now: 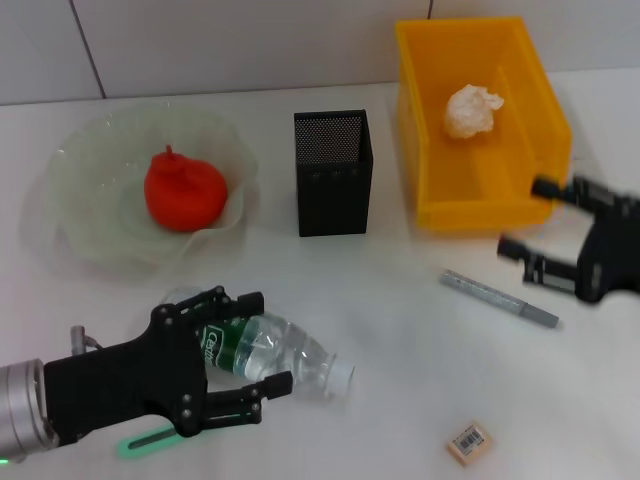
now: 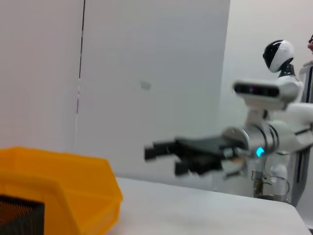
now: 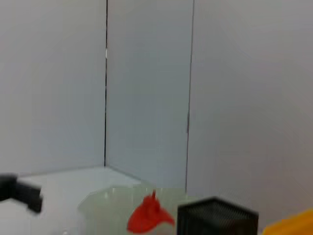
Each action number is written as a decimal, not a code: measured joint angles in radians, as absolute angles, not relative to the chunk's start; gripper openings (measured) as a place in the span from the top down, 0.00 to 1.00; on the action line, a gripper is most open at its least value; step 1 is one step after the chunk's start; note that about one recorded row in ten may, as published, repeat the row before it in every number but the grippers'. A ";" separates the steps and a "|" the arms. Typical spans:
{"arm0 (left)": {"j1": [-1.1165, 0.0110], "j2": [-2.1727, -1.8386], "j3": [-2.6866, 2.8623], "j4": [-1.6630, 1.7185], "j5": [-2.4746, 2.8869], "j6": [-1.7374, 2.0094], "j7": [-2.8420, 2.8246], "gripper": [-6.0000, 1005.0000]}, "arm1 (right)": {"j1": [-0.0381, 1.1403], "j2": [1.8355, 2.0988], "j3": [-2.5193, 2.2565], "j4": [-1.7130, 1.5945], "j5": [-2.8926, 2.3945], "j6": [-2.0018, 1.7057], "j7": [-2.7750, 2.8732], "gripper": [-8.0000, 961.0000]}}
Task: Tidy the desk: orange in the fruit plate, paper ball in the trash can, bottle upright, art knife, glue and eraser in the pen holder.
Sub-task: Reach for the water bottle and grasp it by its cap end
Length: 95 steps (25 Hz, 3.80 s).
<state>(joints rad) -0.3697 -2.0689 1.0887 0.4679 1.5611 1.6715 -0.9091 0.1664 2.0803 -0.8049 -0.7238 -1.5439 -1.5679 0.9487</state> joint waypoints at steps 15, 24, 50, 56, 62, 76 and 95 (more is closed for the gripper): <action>-0.446 -2.064 1.128 0.752 1.674 1.674 -0.969 0.15 | 0.081 2.072 -0.753 -0.538 -1.551 -1.736 0.789 0.17; -0.545 -2.070 1.176 1.025 1.981 1.670 -1.138 0.16 | 0.044 2.068 -0.742 -0.465 -1.638 -1.821 0.768 0.17; -0.579 -2.075 1.495 1.227 2.128 1.530 -1.283 0.16 | 0.066 2.024 -0.741 -0.449 -1.723 -1.771 0.834 0.17; -0.605 -2.077 1.532 1.228 2.159 1.513 -1.278 0.16 | 0.060 2.032 -0.741 -0.448 -1.723 -1.771 0.839 0.17; -0.641 -2.079 1.637 1.220 2.198 1.415 -1.286 0.16 | 0.047 2.031 -0.737 -0.443 -1.727 -1.750 0.862 0.17; -0.691 -2.080 1.856 1.210 2.249 1.280 -1.376 0.16 | 0.030 2.028 -0.628 -0.442 -1.800 -1.747 0.857 0.17; -0.708 -2.080 1.936 1.162 2.290 1.214 -1.422 0.18 | 0.035 2.034 -0.629 -0.442 -1.803 -1.739 0.853 0.17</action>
